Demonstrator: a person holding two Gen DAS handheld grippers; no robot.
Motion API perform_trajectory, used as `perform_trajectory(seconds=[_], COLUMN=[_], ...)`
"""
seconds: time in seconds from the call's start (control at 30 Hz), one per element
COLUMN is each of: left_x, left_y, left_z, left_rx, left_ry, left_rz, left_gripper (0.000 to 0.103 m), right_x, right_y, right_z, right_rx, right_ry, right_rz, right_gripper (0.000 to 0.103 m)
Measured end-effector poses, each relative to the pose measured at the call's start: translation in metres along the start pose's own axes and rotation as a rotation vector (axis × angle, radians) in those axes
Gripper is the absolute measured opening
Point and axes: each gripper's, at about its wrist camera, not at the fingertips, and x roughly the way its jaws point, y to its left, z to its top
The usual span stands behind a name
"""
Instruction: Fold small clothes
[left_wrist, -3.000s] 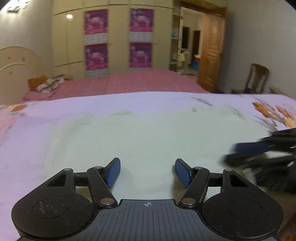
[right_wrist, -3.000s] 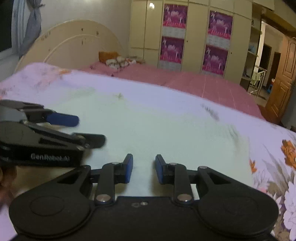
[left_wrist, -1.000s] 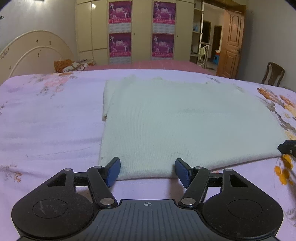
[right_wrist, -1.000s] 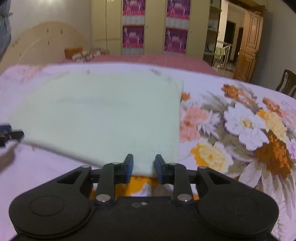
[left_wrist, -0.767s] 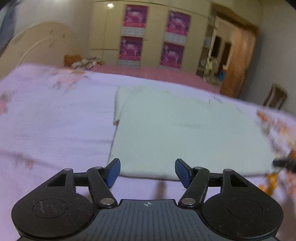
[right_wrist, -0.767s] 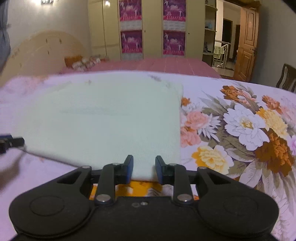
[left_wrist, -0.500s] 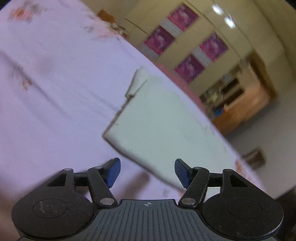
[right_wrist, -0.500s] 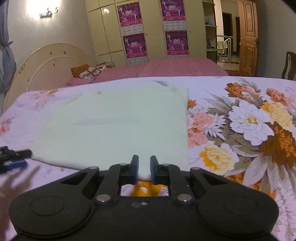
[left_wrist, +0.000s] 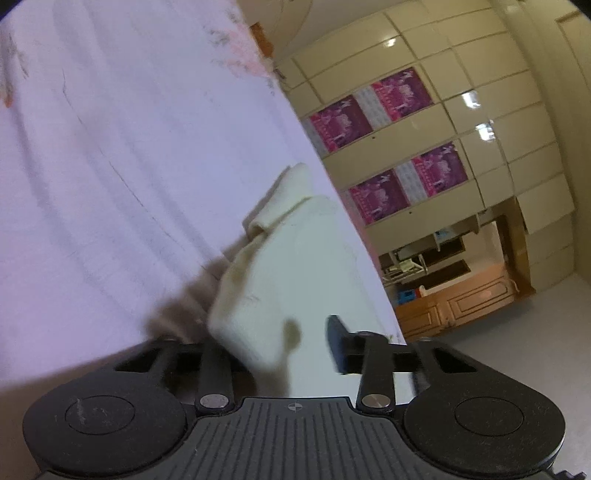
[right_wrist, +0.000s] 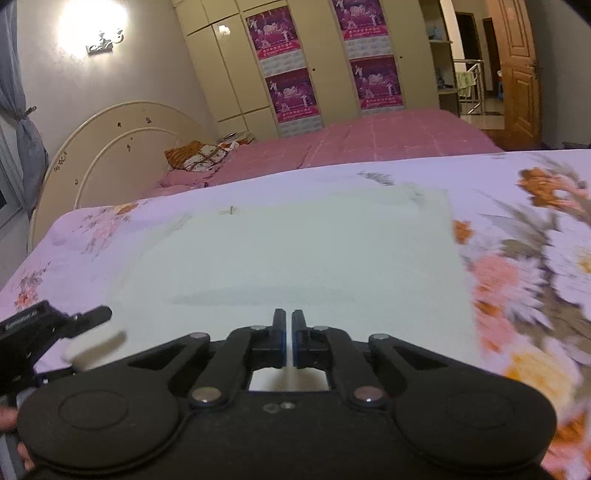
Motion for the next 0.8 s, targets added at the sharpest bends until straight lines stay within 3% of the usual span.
perform_trajectory(seconds=[0.27, 0.33, 0.4, 0.5, 0.57, 0.67, 0.8], left_x=[0.037, 0.043, 0.042, 0.03, 0.037, 0.057, 0.067], left_y=[-0.001, -0.002, -0.004, -0.022, -0.023, -0.011, -0.012], left_z=[0.016, 0.018, 0.018, 0.022, 0.024, 0.028, 0.032], left_rx=[-0.033, -0.021, -0.036, 0.028, 0.042, 0.031, 0.042], left_ry=[-0.025, -0.021, -0.018, -0.058, -0.052, -0.009, 0.003], left_rz=[-0.016, -0.006, -0.005, -0.09, -0.075, 0.01, 0.011], left_gripper=[0.029, 0.012, 0.007, 0.007, 0.007, 0.007, 0.007], right_x=[0.038, 0.043, 0.045, 0.039, 0.039, 0.058, 0.055], right_y=[0.017, 0.02, 0.022, 0.03, 0.035, 0.031, 0.033], right_z=[0.017, 0.017, 0.015, 0.013, 0.009, 0.001, 0.001], right_rx=[-0.006, -0.013, -0.023, -0.066, -0.115, -0.113, -0.101], right_ry=[0.0, 0.009, 0.017, 0.0, -0.005, 0.064, 0.075], right_rz=[0.035, 0.04, 0.04, 0.038, 0.031, 0.0, -0.007], right_gripper=[0.003, 0.003, 0.003, 0.003, 0.003, 0.0, 0.0])
